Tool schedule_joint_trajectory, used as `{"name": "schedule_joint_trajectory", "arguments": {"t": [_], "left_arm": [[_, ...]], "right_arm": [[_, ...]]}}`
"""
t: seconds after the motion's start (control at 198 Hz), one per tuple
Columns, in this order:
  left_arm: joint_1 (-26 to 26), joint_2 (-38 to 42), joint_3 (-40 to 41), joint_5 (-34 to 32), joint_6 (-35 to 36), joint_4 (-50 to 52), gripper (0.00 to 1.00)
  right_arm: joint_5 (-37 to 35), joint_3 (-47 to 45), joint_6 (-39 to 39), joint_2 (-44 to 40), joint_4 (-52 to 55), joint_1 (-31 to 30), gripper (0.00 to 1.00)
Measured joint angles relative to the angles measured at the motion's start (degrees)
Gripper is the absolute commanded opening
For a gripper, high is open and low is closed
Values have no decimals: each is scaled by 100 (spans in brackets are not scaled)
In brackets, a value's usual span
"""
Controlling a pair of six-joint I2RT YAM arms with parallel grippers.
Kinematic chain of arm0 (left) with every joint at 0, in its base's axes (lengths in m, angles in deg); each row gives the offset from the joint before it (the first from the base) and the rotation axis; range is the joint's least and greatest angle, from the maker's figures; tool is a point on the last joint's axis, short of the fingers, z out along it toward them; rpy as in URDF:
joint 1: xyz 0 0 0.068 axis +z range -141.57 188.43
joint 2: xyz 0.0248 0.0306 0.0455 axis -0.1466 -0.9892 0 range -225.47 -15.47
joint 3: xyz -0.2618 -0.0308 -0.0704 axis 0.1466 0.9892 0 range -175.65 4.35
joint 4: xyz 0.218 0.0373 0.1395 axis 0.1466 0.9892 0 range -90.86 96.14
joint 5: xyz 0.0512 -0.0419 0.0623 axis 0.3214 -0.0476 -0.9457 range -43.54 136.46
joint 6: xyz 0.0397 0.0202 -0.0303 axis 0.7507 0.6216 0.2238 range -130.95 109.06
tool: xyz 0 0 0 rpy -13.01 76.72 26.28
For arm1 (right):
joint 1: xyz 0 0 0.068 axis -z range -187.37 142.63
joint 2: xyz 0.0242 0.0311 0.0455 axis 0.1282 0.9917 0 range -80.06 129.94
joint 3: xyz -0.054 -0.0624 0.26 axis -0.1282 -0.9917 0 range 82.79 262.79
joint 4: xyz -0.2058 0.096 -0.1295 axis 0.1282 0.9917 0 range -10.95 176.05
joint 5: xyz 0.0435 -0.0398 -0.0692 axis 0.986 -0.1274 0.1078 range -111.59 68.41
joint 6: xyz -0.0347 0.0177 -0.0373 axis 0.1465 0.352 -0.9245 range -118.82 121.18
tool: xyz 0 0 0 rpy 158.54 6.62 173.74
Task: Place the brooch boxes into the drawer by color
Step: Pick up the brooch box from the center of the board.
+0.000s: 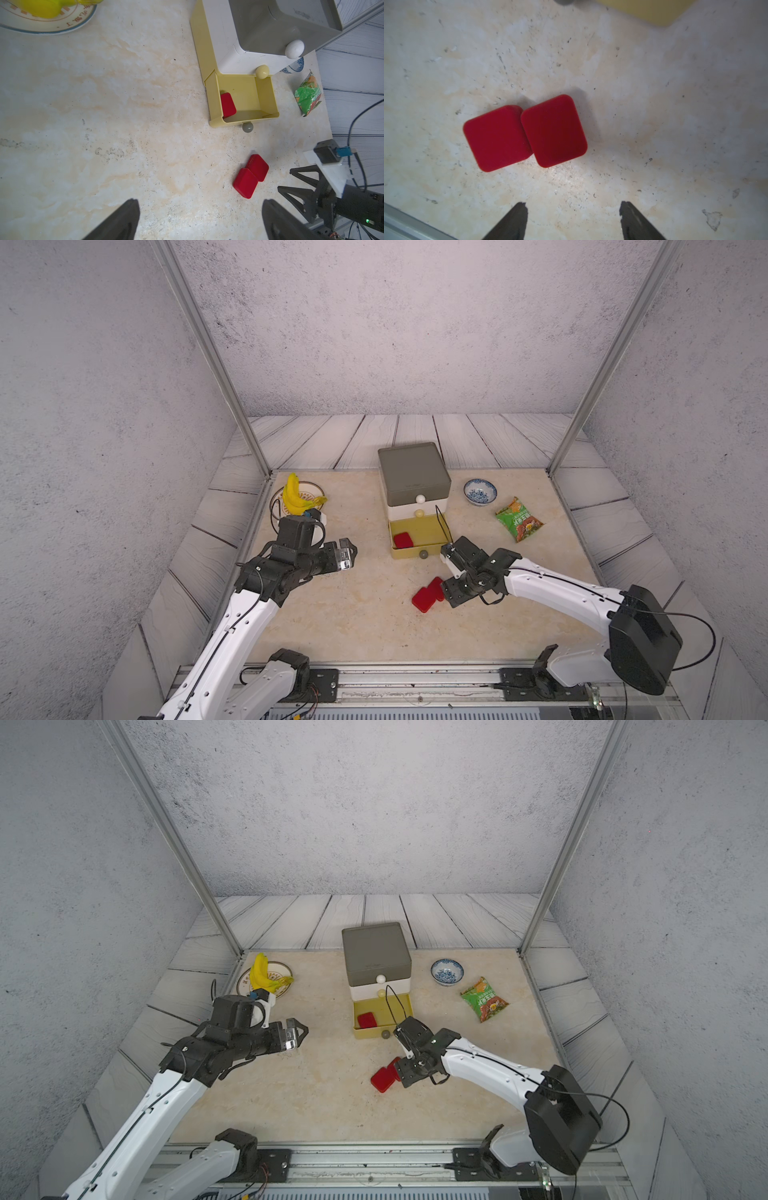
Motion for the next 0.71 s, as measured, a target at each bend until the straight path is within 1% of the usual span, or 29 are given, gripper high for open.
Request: {"name": "schedule_joint_trajectory", "arguments": {"t": [0.116, 0.232, 0.519, 0.706], "left_arm": [[0, 68, -13, -4, -2, 33, 98], [0, 101, -37, -13, -7, 33, 98], [0, 103, -42, -24, -13, 52, 98], [0, 96, -50, -85, 0, 90, 98]], "right_arm": [[170, 0, -142, 339, -83, 2, 77], [289, 2, -295, 468, -221, 2, 78], [258, 181, -520, 1099, -472, 13, 78], [201, 310, -579, 1292, -529, 17, 78]]}}
